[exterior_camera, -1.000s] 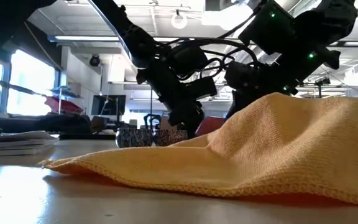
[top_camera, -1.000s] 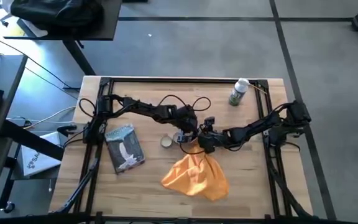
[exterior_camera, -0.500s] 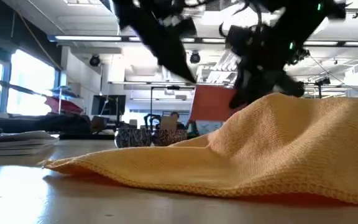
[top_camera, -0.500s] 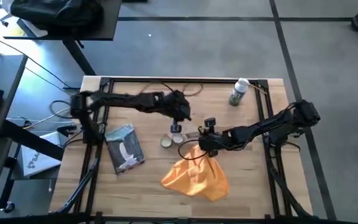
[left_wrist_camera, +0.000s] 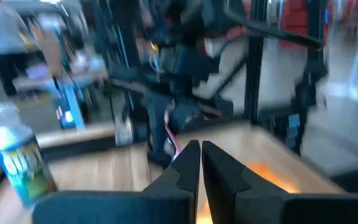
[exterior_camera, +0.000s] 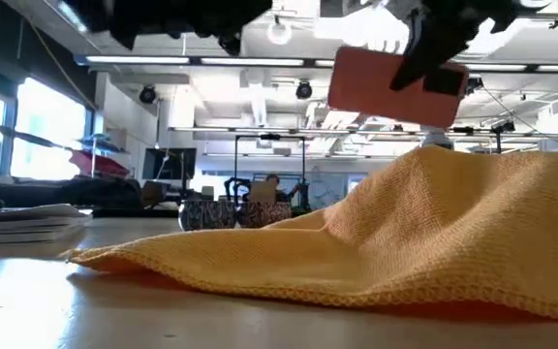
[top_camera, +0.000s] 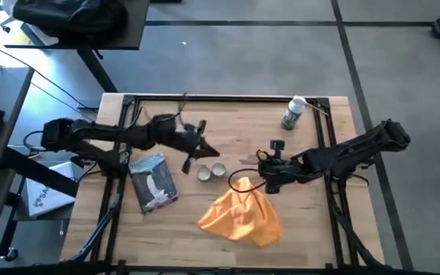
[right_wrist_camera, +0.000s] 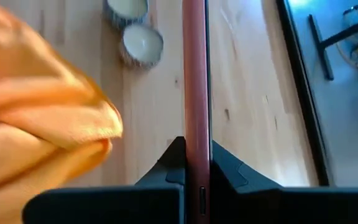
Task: Apply microfiber cloth
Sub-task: Spray the cellphone
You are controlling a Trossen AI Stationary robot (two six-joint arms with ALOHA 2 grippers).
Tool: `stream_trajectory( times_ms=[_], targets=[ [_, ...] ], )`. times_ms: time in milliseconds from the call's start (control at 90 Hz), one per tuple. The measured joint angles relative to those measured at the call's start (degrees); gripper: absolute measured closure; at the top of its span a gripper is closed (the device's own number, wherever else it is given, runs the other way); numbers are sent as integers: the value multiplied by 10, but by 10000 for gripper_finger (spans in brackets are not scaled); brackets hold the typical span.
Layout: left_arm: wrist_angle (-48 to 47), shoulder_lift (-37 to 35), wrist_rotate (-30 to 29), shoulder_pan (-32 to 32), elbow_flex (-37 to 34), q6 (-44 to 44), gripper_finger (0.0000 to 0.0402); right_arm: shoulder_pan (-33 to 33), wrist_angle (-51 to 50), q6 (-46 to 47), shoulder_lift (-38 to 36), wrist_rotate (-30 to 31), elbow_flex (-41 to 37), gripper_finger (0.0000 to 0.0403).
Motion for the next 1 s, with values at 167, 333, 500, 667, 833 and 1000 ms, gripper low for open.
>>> stream_trajectory(
  times_ms=[167,333,500,667,833,1000],
  targets=[
    [174,28,-91,-22,-85,-41,374,8,64,39,-8,10,-31,399],
    [273,78,-171,-49,-105,-56,324,3,187,36,-7,10,-82,399],
    [337,144,-173,-65,-105,-67,274,-9,319,25,-7,10,-134,400],
    [464,212,-153,-74,-105,-71,252,-22,464,-9,-7,-23,-180,400],
    [503,245,-184,-74,-94,-83,249,-30,550,-48,-7,-42,-188,400],
    [500,256,-183,-74,-64,-95,249,-40,601,-98,-7,-43,-187,400]
  ],
)
